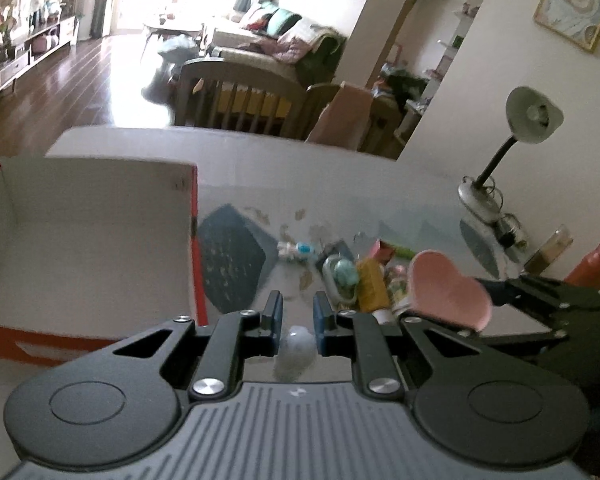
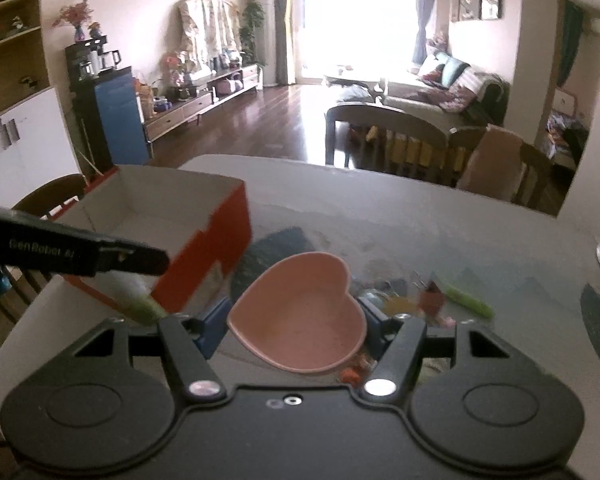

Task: Organize rigid objects
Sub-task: 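Carry the white-green tube and pink heart dish toward the shoebox with both tools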

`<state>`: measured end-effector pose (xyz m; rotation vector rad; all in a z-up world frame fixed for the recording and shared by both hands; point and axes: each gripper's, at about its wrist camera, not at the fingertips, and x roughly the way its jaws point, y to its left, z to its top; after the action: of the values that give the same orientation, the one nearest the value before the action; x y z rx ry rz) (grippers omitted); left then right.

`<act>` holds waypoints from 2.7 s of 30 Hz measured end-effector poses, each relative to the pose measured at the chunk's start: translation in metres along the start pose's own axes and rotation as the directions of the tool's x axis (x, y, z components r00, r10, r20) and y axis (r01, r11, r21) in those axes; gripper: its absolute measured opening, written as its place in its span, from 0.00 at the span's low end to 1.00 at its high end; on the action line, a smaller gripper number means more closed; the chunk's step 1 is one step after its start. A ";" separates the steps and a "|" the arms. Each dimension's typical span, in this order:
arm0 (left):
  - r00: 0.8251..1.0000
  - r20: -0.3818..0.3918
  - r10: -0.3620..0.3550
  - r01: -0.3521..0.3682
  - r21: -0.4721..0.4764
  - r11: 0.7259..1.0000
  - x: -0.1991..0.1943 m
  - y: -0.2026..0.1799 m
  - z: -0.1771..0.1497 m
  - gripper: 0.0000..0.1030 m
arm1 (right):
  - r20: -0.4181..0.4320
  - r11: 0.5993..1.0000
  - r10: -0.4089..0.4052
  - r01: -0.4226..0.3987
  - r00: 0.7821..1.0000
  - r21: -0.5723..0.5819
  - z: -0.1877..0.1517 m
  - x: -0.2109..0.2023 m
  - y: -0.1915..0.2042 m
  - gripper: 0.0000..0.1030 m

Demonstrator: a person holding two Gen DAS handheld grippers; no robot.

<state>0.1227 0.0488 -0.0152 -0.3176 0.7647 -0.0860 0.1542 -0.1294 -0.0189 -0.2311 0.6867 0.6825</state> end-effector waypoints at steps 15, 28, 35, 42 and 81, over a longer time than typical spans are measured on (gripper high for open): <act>0.993 0.110 0.046 -0.051 0.046 0.998 -0.030 0.052 0.060 0.12 | 0.008 0.996 0.044 -0.043 0.999 -0.075 0.040 0.039 0.067 0.64; 0.997 -0.060 0.047 -0.036 0.177 0.984 -0.017 0.074 -0.013 0.14 | -0.033 0.999 0.028 -0.030 0.999 -0.045 0.023 0.040 0.063 0.64; 0.986 -0.154 0.071 -0.035 0.227 0.973 0.003 0.090 -0.049 0.69 | -0.036 0.999 0.037 -0.038 0.999 -0.026 0.015 0.033 0.060 0.64; 0.970 -0.237 0.062 0.049 0.435 0.899 0.027 0.083 -0.084 0.71 | -0.058 1.000 0.020 -0.019 0.998 0.012 0.005 0.037 0.057 0.64; 0.937 -0.349 0.013 0.131 0.383 0.914 0.058 0.073 -0.096 0.16 | -0.073 0.997 -0.033 0.038 0.997 0.070 0.001 0.040 0.047 0.64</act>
<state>0.0952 0.0826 -0.1416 0.0732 1.0638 -0.3614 0.1464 -0.0730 -0.0431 -0.2023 0.7723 0.6173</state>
